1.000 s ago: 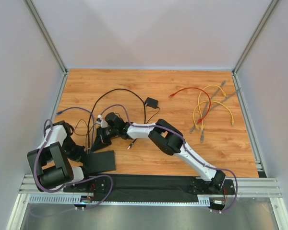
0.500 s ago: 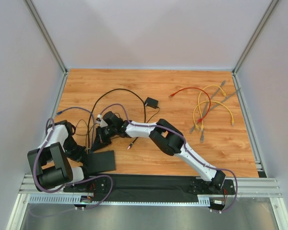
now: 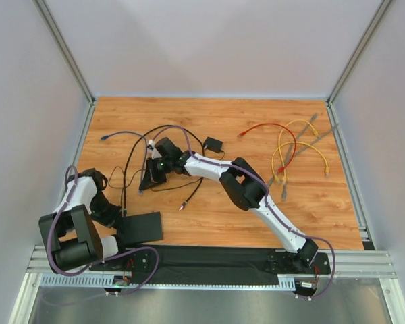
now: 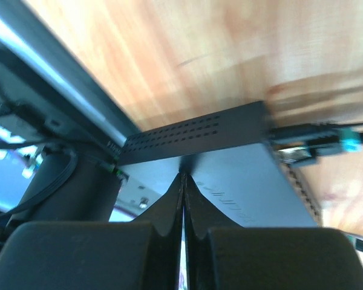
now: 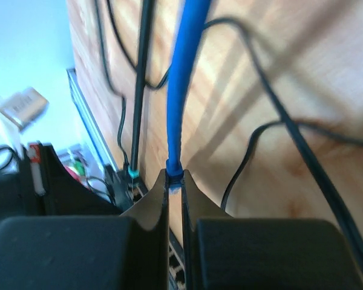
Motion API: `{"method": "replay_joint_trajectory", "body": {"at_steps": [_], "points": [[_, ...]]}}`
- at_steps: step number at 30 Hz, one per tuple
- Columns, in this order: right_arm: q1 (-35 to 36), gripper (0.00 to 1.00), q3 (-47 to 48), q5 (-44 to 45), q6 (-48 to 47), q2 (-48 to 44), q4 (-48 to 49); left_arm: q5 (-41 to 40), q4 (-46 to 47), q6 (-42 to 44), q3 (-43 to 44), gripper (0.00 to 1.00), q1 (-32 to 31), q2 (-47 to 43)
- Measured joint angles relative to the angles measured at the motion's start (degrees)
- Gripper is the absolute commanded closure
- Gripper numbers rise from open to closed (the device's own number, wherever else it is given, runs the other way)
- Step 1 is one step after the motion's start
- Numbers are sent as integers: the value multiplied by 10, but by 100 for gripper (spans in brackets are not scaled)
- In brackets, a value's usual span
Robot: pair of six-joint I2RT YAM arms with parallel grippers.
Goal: Pull the plug from the switch port
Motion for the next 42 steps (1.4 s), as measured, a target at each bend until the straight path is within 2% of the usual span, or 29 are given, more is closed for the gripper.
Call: {"method": "replay_joint_trajectory", "body": {"at_steps": [5, 12, 18, 24, 28, 33, 37, 40, 42], "points": [[2, 100, 10, -8, -79, -57, -113, 3, 33, 18, 5, 90, -2, -44], [-22, 100, -20, -22, -135, -261, -201, 92, 106, 77, 55, 86, -2, -124], [-153, 100, -70, -34, -136, -427, -217, 195, 166, 113, 63, 82, -2, -124], [-329, 100, -106, -40, -162, -492, -275, 292, 210, 160, 63, 77, -3, -124], [-449, 100, -177, -56, -167, -520, -287, 325, 217, 189, 63, 77, -3, -127], [-550, 100, -314, -65, -163, -533, -290, 339, 219, 201, 63, 77, -4, -137], [-581, 100, -425, -55, -178, -534, -311, 339, 219, 205, 63, 77, -6, -148], [-581, 95, -509, -32, -196, -544, -330, 338, 219, 204, 63, 77, -6, -153], [-580, 82, -555, -9, -206, -550, -347, 329, 217, 201, 63, 77, -7, -153]]}}
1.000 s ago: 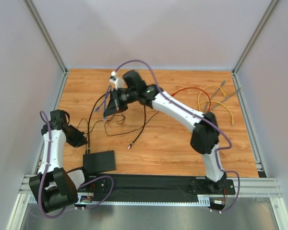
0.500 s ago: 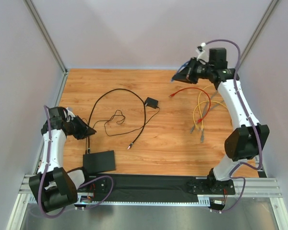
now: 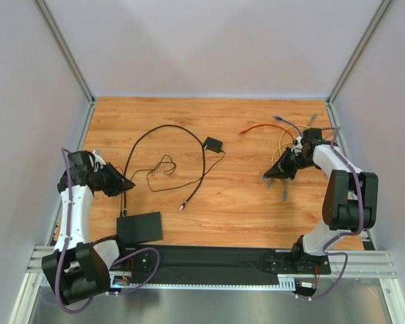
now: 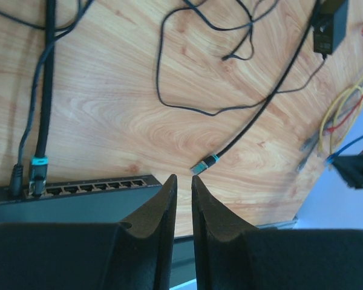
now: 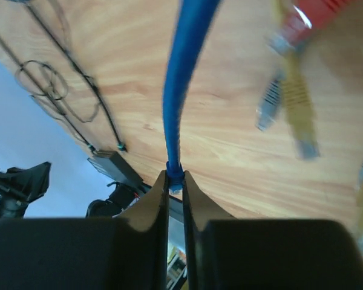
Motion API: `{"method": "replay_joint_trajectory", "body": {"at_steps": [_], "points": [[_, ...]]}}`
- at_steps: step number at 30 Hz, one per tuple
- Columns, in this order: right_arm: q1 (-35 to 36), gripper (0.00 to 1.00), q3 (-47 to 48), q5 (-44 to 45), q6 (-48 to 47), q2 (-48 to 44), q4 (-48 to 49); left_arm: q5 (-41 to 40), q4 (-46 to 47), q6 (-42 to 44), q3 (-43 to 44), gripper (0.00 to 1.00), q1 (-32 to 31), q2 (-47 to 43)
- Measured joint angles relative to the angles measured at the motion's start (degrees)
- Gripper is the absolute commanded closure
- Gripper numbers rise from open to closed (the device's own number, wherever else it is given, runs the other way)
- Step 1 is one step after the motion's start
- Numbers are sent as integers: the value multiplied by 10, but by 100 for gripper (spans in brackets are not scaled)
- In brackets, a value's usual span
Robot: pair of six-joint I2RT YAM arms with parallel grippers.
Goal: Pull the plug from the switch port
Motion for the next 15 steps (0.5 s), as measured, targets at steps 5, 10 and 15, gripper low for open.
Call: {"method": "replay_joint_trajectory", "body": {"at_steps": [5, 10, 15], "points": [[10, 43, -24, 100, -33, -1, -31, -76, -25, -43, -1, 78, 0, 4], [67, 39, 52, 221, -67, -1, -79, -151, -58, -88, -10, 78, 0, 26], [196, 37, 155, 336, -82, -17, -107, -244, -103, -118, -5, 78, 0, 45]]}}
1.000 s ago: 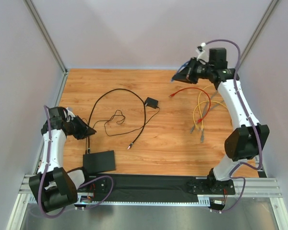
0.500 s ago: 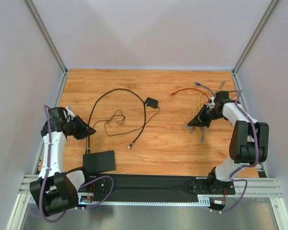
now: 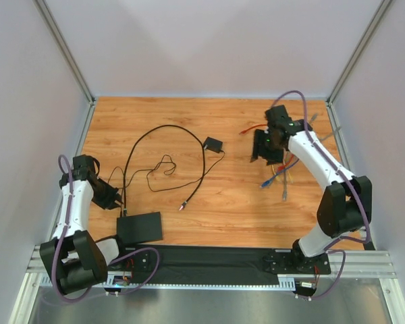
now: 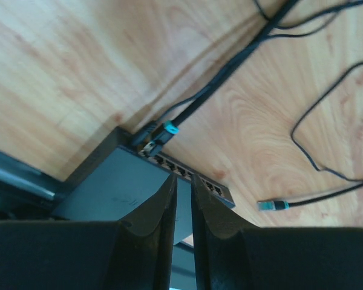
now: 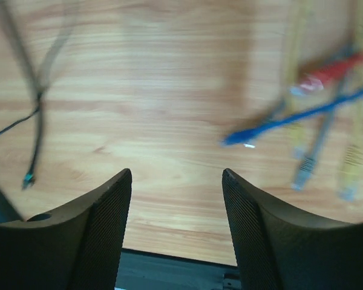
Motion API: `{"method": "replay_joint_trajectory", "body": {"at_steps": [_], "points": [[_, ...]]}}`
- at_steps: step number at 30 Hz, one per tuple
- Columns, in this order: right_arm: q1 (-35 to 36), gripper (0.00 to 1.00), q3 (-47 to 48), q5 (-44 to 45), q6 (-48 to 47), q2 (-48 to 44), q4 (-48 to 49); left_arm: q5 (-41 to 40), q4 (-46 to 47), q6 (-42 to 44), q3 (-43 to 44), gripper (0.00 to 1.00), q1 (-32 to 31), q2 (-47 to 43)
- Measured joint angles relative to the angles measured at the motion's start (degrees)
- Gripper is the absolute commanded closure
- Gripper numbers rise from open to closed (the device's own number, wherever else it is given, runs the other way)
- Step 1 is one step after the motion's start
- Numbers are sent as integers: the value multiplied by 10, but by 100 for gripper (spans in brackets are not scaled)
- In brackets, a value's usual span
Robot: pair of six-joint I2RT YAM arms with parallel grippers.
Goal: Pull the plug from the switch port
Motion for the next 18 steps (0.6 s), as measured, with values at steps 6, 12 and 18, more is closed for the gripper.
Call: {"method": "replay_joint_trajectory", "body": {"at_steps": [6, 12, 18], "points": [[224, 43, 144, -84, 3, 96, 77, -60, -32, -16, 4, 78, 1, 5], [357, 51, 356, -186, 10, 363, 112, -103, -66, -24, 7, 78, 1, 0], [427, 65, 515, -279, 37, 528, 111, -122, -93, -42, 7, 78, 1, -14]]}}
